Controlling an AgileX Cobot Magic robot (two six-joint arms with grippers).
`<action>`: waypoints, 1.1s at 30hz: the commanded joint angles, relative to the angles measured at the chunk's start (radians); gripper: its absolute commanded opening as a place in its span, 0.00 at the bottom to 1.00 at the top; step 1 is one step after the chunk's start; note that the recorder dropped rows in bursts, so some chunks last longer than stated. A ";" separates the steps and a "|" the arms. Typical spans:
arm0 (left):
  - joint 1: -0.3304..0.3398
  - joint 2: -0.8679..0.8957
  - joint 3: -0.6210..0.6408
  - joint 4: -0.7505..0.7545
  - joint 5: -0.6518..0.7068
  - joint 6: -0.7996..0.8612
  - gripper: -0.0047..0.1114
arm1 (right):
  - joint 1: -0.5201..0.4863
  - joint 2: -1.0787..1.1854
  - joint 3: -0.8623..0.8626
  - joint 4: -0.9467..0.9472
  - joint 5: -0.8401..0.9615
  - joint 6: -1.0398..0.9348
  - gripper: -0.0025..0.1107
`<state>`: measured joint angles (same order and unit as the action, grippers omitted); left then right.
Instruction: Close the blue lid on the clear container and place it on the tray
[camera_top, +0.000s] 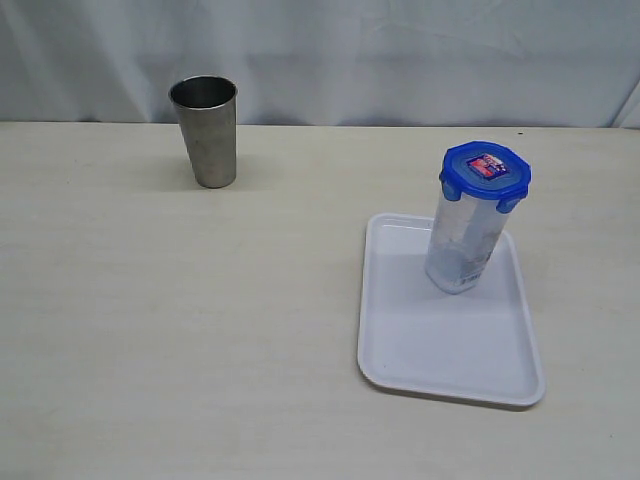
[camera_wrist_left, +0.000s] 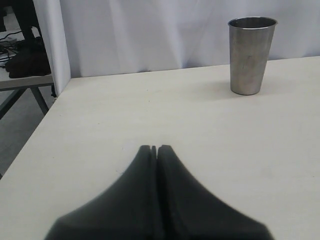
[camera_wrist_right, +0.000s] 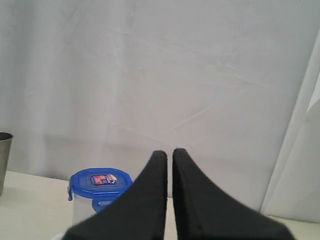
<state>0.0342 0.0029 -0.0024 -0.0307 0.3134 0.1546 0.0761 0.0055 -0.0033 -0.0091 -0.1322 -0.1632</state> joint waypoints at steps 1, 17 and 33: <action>0.000 -0.003 0.002 -0.006 -0.006 0.001 0.04 | -0.065 -0.005 0.003 -0.014 0.002 0.064 0.06; 0.000 -0.003 0.002 -0.006 -0.006 0.001 0.04 | -0.119 -0.005 0.003 -0.107 0.196 0.163 0.06; 0.000 -0.003 0.002 -0.006 -0.006 0.001 0.04 | -0.094 -0.005 0.003 -0.080 0.451 0.254 0.06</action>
<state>0.0342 0.0029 -0.0024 -0.0307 0.3134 0.1546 -0.0215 0.0055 -0.0033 -0.0865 0.3121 0.0694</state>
